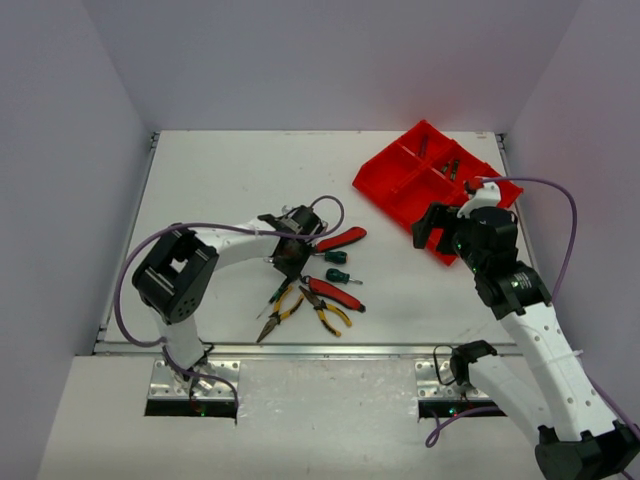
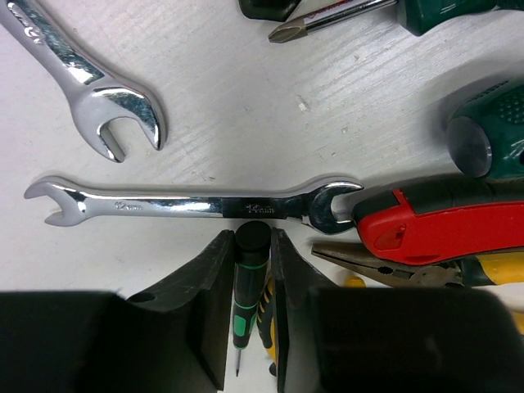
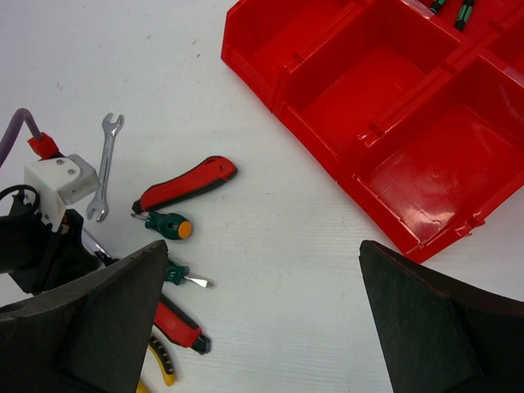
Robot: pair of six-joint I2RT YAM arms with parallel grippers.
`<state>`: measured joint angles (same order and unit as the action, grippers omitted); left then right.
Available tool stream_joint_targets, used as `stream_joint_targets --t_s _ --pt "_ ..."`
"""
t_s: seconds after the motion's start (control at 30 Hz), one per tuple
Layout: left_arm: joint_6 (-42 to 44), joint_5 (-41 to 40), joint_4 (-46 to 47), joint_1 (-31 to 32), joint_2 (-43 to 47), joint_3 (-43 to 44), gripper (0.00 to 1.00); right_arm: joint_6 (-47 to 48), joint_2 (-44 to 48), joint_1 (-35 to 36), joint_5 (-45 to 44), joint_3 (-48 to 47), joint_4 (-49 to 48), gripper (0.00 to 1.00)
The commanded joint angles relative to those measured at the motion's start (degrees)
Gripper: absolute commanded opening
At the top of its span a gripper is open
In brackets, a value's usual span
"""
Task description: Sort the tools into containers
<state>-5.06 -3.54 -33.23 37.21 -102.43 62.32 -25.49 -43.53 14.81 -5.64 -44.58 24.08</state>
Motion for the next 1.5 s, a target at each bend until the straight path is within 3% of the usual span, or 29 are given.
stream_joint_targets --t_s 0.0,0.17,0.33,0.5,0.57,0.77,1.0,1.13,1.2,1.23,1.27,1.33,1.4,1.43,1.47 --pt "-1.3 -2.4 1.0 0.7 5.5 3.3 0.00 -0.2 0.2 0.0 1.1 0.2 -2.9 0.99" --pt "-2.4 -4.1 0.2 0.6 9.6 5.3 0.00 -1.7 -1.1 0.1 3.8 0.9 -4.0 0.99" --pt "-6.4 -4.0 -1.9 0.6 15.0 9.6 0.00 -2.8 -1.6 0.1 18.1 3.8 -10.1 0.99" --pt "-17.8 4.8 5.5 0.6 23.8 9.6 0.00 -11.6 -3.5 0.1 40.8 9.6 -26.9 0.99" --pt "-26.6 13.1 16.8 0.7 27.3 4.5 0.00 -20.8 -6.3 0.2 47.2 13.8 -40.1 0.97" --pt "-41.8 20.6 38.3 0.6 30.2 -4.9 0.00 -24.3 -12.3 2.1 49.0 14.6 -46.6 0.87" --pt "-45.4 22.2 43.1 0.8 28.8 -5.1 0.00 -23.5 -14.8 5.9 47.5 12.2 -47.4 0.84" --pt "-47.0 23.2 45.4 1.3 27.8 -5.3 0.00 -24.2 -18.4 7.8 47.9 10.6 -49.9 0.75" --pt "-47.4 23.8 45.9 1.5 27.4 -5.8 0.00 -24.1 -19.7 9.0 48.2 9.3 -50.2 0.66" --pt "-47.6 24.2 46.3 1.5 27.0 -6.0 0.00 -23.7 -20.9 9.7 48.2 8.4 -49.9 0.52" --pt "-47.5 24.4 46.3 1.5 26.7 -5.9 0.00 -23.5 -21.4 10.1 47.9 7.8 -49.8 0.30" --pt "-46.9 24.4 45.8 1.5 26.3 -5.7 0.00 -23.5 -22.3 10.4 47.3 6.7 -49.7 0.04" --pt "-45.9 23.7 45.0 1.5 26.3 -5.5 0.13 -23.1 -22.7 10.4 45.9 6.0 -48.6 0.00" --pt "-44.7 23.2 43.8 1.5 26.3 -5.1 0.28 -22.6 -22.9 10.3 44.5 5.3 -47.6 0.00" --pt "-43.2 21.5 41.0 1.5 26.3 -3.9 0.68 -21.7 -22.9 10.3 42.1 4.7 -45.4 0.00"
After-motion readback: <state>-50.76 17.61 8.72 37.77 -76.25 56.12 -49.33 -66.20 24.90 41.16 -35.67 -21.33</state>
